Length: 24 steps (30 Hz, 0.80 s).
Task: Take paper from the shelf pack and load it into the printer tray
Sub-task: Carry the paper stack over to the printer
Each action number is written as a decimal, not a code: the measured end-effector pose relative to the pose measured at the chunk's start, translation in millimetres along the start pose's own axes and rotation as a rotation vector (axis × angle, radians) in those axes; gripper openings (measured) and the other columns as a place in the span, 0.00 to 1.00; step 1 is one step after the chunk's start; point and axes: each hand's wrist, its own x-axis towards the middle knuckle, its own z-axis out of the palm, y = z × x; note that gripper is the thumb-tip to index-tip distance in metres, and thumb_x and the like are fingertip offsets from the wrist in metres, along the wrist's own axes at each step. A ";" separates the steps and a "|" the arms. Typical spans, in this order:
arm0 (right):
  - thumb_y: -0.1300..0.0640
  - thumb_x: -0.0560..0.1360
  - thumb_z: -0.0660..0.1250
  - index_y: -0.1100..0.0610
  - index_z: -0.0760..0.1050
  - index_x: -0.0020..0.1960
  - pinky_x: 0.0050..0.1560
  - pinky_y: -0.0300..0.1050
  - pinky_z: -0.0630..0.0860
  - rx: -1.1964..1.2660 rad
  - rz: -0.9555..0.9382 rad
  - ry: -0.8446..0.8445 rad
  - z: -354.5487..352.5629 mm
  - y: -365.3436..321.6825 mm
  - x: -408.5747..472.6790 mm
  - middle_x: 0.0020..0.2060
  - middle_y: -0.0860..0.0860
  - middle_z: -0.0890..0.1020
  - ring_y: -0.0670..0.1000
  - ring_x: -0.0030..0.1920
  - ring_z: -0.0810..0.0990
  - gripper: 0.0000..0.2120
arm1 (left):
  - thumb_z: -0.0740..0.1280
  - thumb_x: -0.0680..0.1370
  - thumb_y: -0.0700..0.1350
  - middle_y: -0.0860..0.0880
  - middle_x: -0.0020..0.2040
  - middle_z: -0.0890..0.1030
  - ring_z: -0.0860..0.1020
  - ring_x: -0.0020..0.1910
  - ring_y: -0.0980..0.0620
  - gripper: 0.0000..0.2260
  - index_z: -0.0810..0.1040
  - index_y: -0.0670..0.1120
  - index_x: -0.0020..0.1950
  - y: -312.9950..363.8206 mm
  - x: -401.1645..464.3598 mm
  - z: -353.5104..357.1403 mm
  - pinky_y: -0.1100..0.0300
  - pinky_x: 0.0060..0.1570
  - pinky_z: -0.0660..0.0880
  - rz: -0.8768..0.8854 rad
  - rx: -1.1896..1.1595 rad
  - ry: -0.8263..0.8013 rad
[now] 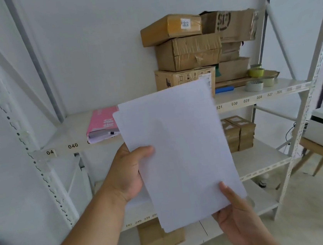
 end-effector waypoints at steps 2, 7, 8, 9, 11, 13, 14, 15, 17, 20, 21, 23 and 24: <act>0.51 0.76 0.71 0.57 0.76 0.71 0.51 0.52 0.85 -0.113 -0.051 0.060 -20.3 -20.2 0.2 0.66 0.59 0.83 0.57 0.59 0.86 0.25 | 0.70 0.71 0.34 0.40 0.56 0.87 0.86 0.55 0.38 0.15 0.88 0.46 0.53 -9.4 2.9 5.7 0.44 0.59 0.80 -0.027 0.029 0.013; 0.48 0.74 0.73 0.53 0.76 0.68 0.53 0.61 0.84 -0.744 -0.138 0.017 -34.5 -75.4 2.4 0.56 0.53 0.88 0.56 0.55 0.88 0.24 | 0.66 0.79 0.31 0.44 0.52 0.89 0.87 0.50 0.43 0.15 0.87 0.47 0.53 -31.3 5.2 33.6 0.50 0.50 0.82 -0.123 0.179 -0.054; 0.52 0.76 0.72 0.53 0.76 0.66 0.51 0.55 0.84 -0.771 -0.148 -0.008 -30.4 -81.3 3.0 0.55 0.52 0.89 0.54 0.54 0.88 0.20 | 0.65 0.79 0.31 0.44 0.52 0.89 0.87 0.50 0.43 0.14 0.86 0.46 0.56 -35.6 6.0 41.8 0.51 0.49 0.83 -0.141 0.203 -0.082; 0.56 0.77 0.72 0.52 0.76 0.65 0.49 0.50 0.84 -0.796 -0.163 -0.017 -26.3 -85.5 2.9 0.55 0.51 0.89 0.52 0.54 0.88 0.17 | 0.65 0.79 0.31 0.44 0.53 0.89 0.88 0.49 0.43 0.14 0.85 0.44 0.58 -39.8 7.1 49.1 0.52 0.47 0.84 -0.157 0.218 -0.099; 0.61 0.77 0.74 0.50 0.76 0.63 0.47 0.46 0.85 -0.848 -0.186 0.030 -26.8 -89.2 2.8 0.53 0.48 0.89 0.50 0.52 0.89 0.17 | 0.66 0.79 0.32 0.42 0.53 0.88 0.87 0.45 0.43 0.12 0.83 0.42 0.59 -48.0 11.3 59.8 0.53 0.41 0.84 -0.195 0.191 -0.120; 0.64 0.76 0.75 0.49 0.75 0.65 0.52 0.53 0.85 -0.870 -0.199 0.104 -34.8 -89.7 -1.4 0.54 0.49 0.88 0.51 0.53 0.88 0.21 | 0.69 0.79 0.35 0.40 0.55 0.88 0.87 0.46 0.43 0.10 0.84 0.43 0.59 -52.5 15.8 65.6 0.51 0.42 0.84 -0.240 0.111 -0.161; 0.65 0.75 0.76 0.49 0.75 0.66 0.55 0.58 0.85 -0.876 -0.207 0.131 -39.4 -90.5 -4.9 0.56 0.50 0.88 0.52 0.55 0.88 0.24 | 0.70 0.79 0.37 0.40 0.57 0.87 0.87 0.49 0.42 0.10 0.84 0.43 0.60 -53.9 17.8 67.1 0.50 0.46 0.85 -0.263 0.068 -0.210; 0.66 0.74 0.76 0.48 0.75 0.67 0.57 0.61 0.84 -0.882 -0.215 0.145 -42.8 -91.9 -9.2 0.57 0.51 0.88 0.54 0.56 0.87 0.26 | 0.71 0.79 0.39 0.41 0.59 0.87 0.87 0.54 0.41 0.12 0.83 0.44 0.62 -56.1 20.7 66.8 0.47 0.51 0.84 -0.278 0.038 -0.263; 0.68 0.73 0.76 0.47 0.75 0.68 0.58 0.65 0.82 -0.883 -0.240 0.153 -44.5 -95.1 -17.0 0.57 0.52 0.87 0.57 0.58 0.87 0.28 | 0.74 0.77 0.40 0.40 0.63 0.85 0.84 0.61 0.39 0.18 0.81 0.43 0.67 -64.2 27.9 64.0 0.41 0.63 0.79 -0.298 0.032 -0.338; 0.71 0.73 0.75 0.51 0.74 0.70 0.59 0.65 0.82 -0.782 -0.282 0.174 -41.7 -96.8 -26.1 0.60 0.57 0.86 0.60 0.59 0.86 0.30 | 0.74 0.77 0.37 0.42 0.62 0.86 0.84 0.61 0.40 0.18 0.81 0.42 0.67 -77.4 36.6 63.9 0.38 0.68 0.75 -0.299 0.052 -0.348; 0.70 0.73 0.76 0.53 0.74 0.71 0.59 0.65 0.82 -0.724 -0.280 0.159 -42.9 -97.3 -30.6 0.60 0.58 0.85 0.61 0.59 0.86 0.31 | 0.73 0.78 0.36 0.42 0.60 0.87 0.85 0.60 0.41 0.16 0.81 0.42 0.66 -79.4 38.7 65.7 0.39 0.68 0.75 -0.287 0.066 -0.337; 0.65 0.71 0.77 0.56 0.77 0.70 0.59 0.63 0.82 -0.649 -0.225 0.124 -49.8 -97.1 -42.5 0.61 0.60 0.85 0.63 0.60 0.85 0.28 | 0.72 0.78 0.36 0.43 0.57 0.88 0.86 0.57 0.42 0.14 0.82 0.41 0.64 -81.0 45.2 70.8 0.39 0.66 0.77 -0.251 0.056 -0.309; 0.63 0.71 0.78 0.57 0.80 0.68 0.58 0.62 0.82 -0.628 -0.180 0.125 -55.5 -96.5 -47.7 0.62 0.61 0.85 0.63 0.60 0.85 0.26 | 0.72 0.78 0.37 0.43 0.57 0.88 0.86 0.57 0.42 0.13 0.82 0.41 0.64 -82.1 50.0 73.2 0.39 0.65 0.78 -0.228 0.036 -0.290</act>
